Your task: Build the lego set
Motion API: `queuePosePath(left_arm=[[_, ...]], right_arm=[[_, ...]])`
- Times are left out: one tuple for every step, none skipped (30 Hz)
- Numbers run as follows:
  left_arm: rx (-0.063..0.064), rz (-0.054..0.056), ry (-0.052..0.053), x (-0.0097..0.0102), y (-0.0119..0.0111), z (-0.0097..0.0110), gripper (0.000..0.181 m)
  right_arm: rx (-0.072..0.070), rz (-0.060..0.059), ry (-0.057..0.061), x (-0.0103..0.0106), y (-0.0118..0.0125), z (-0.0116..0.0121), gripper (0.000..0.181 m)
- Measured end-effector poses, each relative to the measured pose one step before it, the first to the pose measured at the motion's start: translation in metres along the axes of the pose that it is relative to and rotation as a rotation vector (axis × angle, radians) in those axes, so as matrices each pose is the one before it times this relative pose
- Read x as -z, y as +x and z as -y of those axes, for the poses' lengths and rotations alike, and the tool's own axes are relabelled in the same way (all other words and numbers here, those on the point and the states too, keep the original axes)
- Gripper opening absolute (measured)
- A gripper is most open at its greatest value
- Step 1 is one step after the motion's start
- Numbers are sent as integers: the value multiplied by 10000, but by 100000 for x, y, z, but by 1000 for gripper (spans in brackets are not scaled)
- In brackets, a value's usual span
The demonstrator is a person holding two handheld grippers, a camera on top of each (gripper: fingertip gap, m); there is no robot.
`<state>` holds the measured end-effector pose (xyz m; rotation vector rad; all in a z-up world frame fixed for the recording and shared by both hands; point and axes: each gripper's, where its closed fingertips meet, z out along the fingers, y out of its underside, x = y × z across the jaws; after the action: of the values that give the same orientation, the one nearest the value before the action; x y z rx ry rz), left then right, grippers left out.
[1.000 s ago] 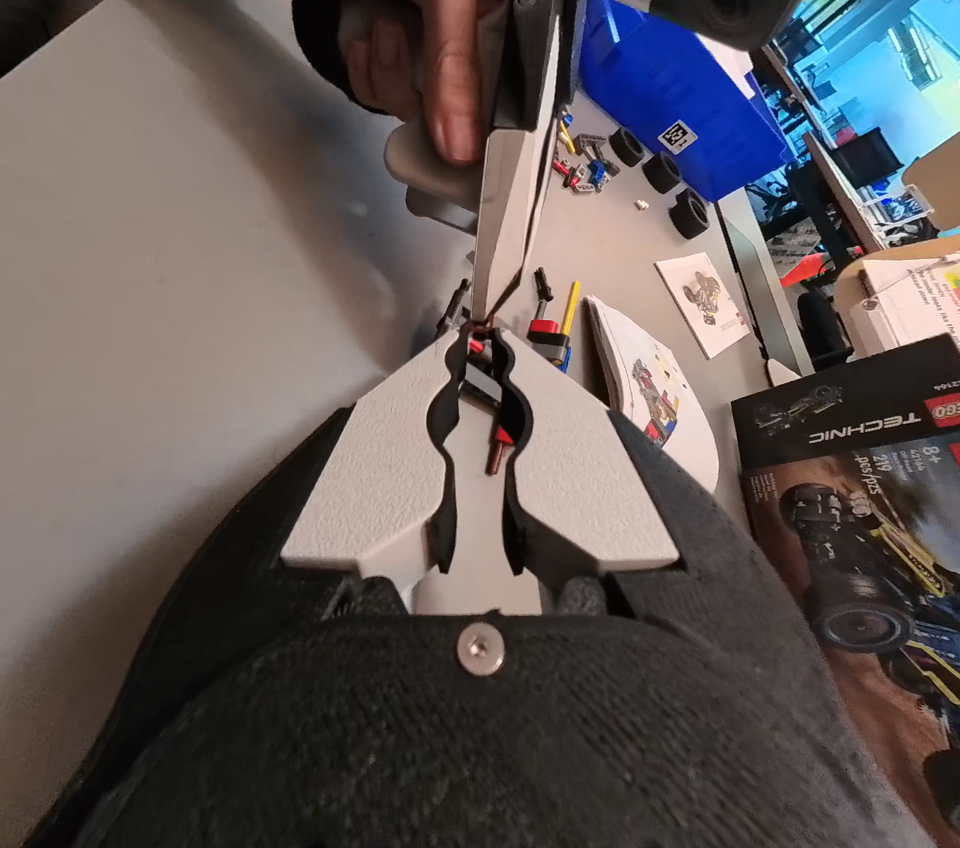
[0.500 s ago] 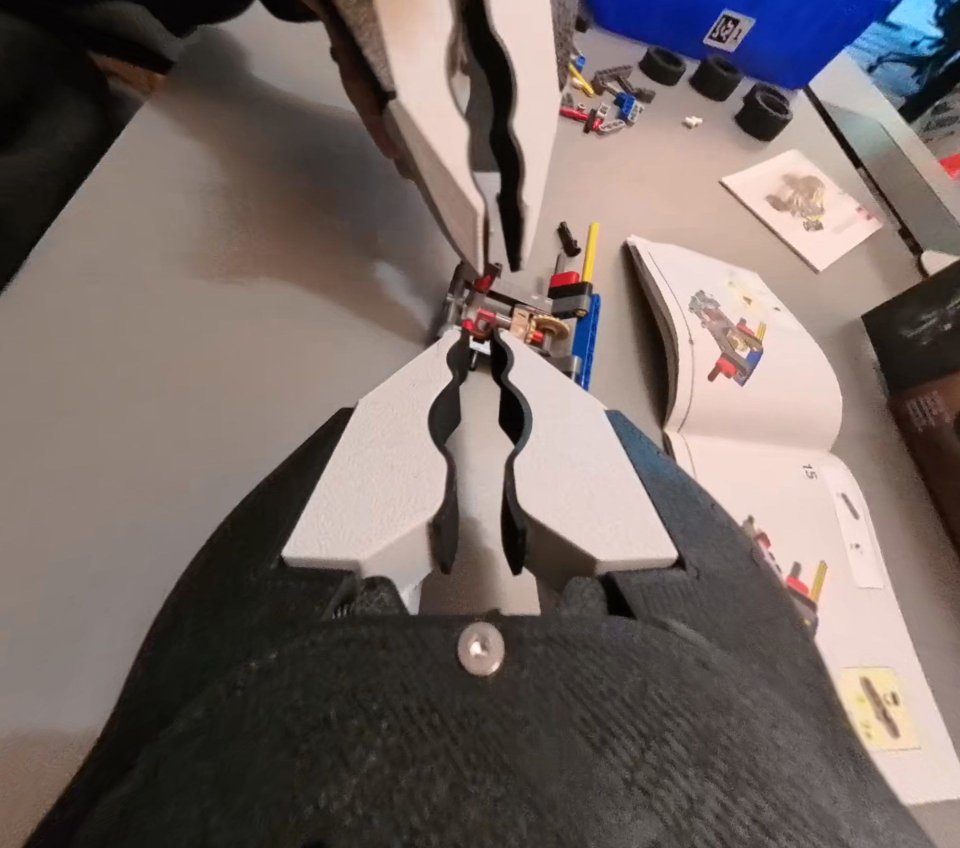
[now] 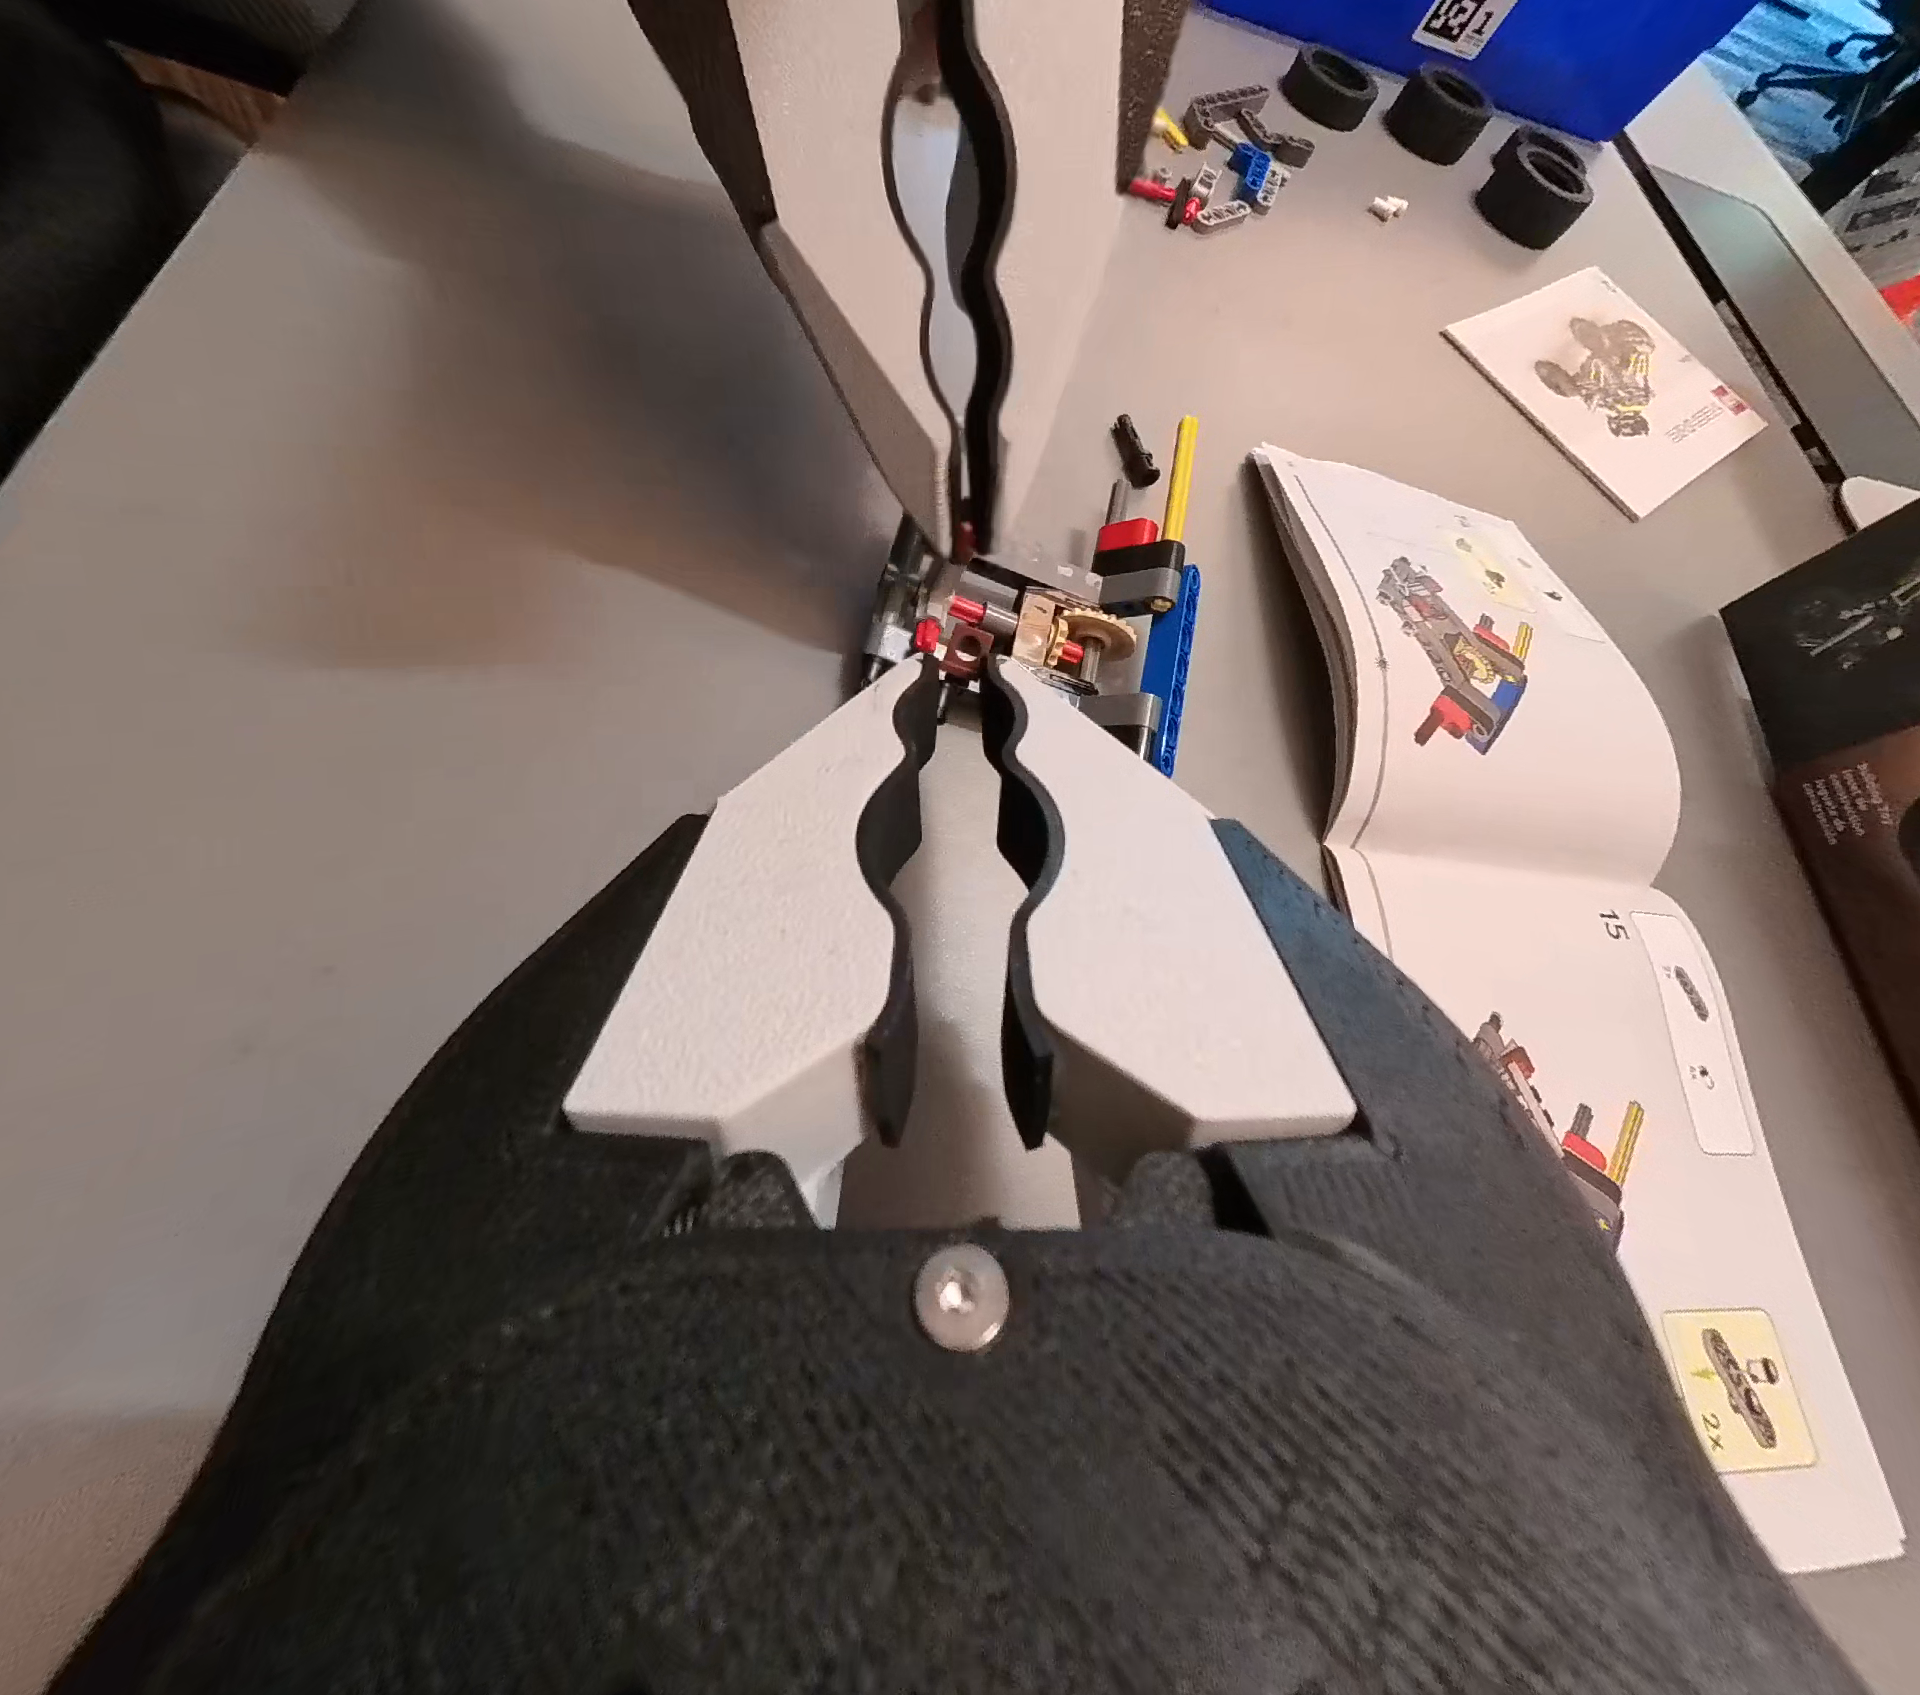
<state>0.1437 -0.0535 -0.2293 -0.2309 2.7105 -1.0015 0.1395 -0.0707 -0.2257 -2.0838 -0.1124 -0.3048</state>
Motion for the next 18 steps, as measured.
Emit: queuePosePath(left_arm=[[57, 57, 61, 7, -47, -125, 0], [90, 47, -27, -109, -64, -245, 1], [73, 4, 22, -106, 5, -151, 3], [63, 4, 88, -49, 33, -12, 3], [67, 50, 70, 9, -38, 17, 2], [54, 57, 41, 27, -66, -22, 2], [53, 12, 39, 38, -21, -38, 3], [87, -10, 41, 30, -9, -66, 5], [127, 9, 56, 59, -92, -103, 6], [159, 48, 95, 91, -175, -114, 6], [187, 57, 139, 121, -245, -119, 5], [209, 18, 159, 105, -198, -122, 5], [216, -33, 174, 91, -136, -95, 4], [199, -94, 176, 87, -57, -83, 4], [163, -109, 161, 104, -33, -51, 5], [136, -44, 167, 163, -124, 50, 6], [130, 17, 168, 227, -255, 124, 6], [123, -1, 135, 236, -284, 135, 5]], right_arm=[[36, -25, 21, 4, 20, 19, 5], [52, -38, 12, -2, 29, 20, 5], [52, -9, -23, -35, -22, -27, 5], [59, 22, -59, -64, -90, -72, 5], [66, -23, -56, -73, -32, -60, 5], [48, -36, -46, -65, -1, -38, 5], [32, 41, -27, -75, -108, -4, 6], [-13, 23, 4, -42, -46, 55, 6], [-56, 4, 29, -35, 14, 77, 5], [-73, 19, 68, -5, 6, 151, 5], [-92, 73, 114, -3, -84, 233, 5], [-150, 29, 99, -1, -10, 226, 5], [-151, -12, 77, -35, 36, 191, 5], [-67, 41, 33, -48, -66, 107, 5], [31, 22, -45, -86, -63, -31, 5], [52, -55, -92, -88, 49, -120, 5], [63, -35, -85, -87, 18, -121, 5], [43, -14, -51, -66, -15, -53, 5]])
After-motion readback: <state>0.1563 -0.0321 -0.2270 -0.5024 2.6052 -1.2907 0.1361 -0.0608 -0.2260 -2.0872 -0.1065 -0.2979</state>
